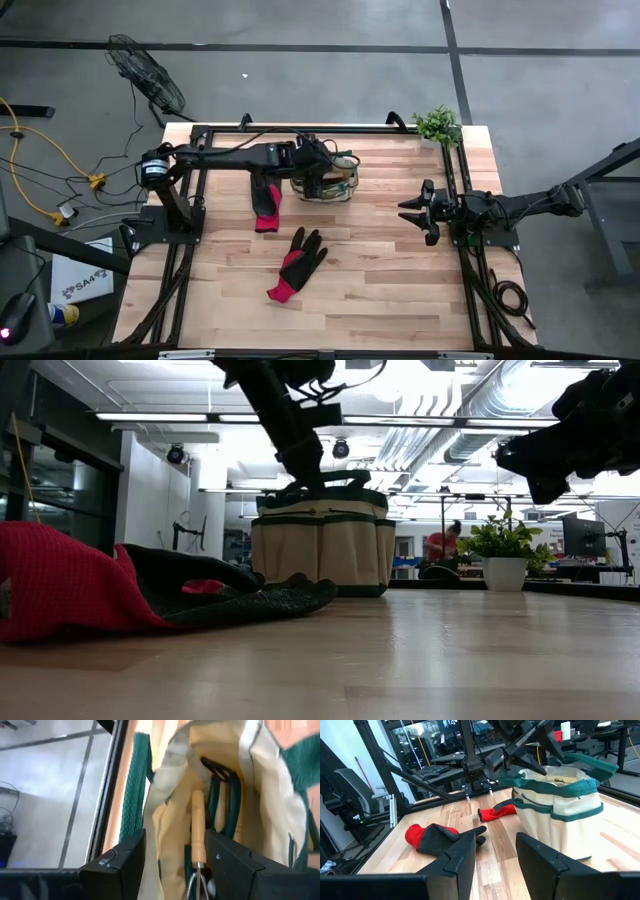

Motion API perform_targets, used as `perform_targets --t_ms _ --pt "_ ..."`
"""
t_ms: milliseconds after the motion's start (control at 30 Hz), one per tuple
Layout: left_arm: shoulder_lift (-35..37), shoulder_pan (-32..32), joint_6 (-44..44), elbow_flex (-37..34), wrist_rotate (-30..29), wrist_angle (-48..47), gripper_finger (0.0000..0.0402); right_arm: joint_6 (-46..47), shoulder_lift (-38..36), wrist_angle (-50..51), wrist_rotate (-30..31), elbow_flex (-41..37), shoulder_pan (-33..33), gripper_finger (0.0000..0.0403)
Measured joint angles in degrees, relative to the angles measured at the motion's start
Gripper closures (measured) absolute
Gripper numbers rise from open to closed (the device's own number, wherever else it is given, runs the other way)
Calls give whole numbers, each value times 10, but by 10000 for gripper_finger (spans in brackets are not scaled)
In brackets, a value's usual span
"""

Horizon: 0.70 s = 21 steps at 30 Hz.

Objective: Pick & Place Garden tools in Gardening bag
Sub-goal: Put the top red glove into the gardening bag

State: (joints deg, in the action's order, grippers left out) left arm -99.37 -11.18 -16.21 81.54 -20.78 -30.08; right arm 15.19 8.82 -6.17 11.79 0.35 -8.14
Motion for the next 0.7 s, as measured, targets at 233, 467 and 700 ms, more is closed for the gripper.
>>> perform_targets --t_ms 233,467,700 --pt "9 4 0 0 0 1 208 0 0 0 0 0 0 268" --pt "31 14 0 0 -11 3 208 0 0 0 0 0 0 268" --pt "52 38 24 0 -43 -45 208 0 0 0 0 0 0 268"
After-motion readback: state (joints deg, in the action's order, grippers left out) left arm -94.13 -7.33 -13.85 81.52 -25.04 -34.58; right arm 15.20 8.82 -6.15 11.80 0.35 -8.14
